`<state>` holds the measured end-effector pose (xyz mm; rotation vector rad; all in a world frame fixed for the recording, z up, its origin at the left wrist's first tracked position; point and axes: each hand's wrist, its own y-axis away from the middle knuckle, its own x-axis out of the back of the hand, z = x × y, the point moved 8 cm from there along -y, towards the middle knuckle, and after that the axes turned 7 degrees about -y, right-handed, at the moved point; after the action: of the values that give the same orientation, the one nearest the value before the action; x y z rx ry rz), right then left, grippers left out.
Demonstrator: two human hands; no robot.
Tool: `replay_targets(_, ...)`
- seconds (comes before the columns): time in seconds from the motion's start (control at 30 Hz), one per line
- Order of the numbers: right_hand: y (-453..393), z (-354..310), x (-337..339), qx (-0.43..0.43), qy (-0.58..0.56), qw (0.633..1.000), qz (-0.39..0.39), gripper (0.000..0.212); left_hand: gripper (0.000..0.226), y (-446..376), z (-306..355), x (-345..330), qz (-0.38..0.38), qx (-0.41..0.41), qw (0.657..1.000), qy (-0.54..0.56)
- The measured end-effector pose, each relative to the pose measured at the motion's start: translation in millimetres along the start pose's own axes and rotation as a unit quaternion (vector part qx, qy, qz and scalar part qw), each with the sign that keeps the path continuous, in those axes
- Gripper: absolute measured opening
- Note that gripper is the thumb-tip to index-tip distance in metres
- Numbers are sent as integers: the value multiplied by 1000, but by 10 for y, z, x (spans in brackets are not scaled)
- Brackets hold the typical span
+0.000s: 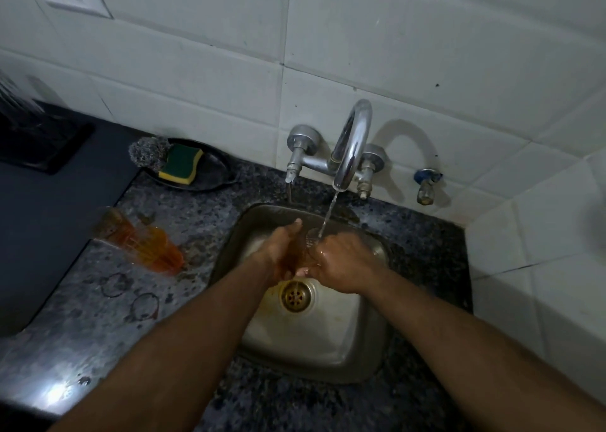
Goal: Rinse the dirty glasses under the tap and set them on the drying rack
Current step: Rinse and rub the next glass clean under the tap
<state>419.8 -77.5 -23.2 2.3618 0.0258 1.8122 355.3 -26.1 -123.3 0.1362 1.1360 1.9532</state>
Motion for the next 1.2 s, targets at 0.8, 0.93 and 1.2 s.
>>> replay_targets(0.8,-66,169,58,-123,-98,987,-19,43,27,-49,225,47,99,-63,993,18)
replay_targets(0.93,32,23,61,26,71,996,-43,56,34,14,13,101,65,35,991,-115)
replay_targets(1.2,-39,70,15,-79,-57,994,-40,35,22,-17,197,108,116,-91,989,-2)
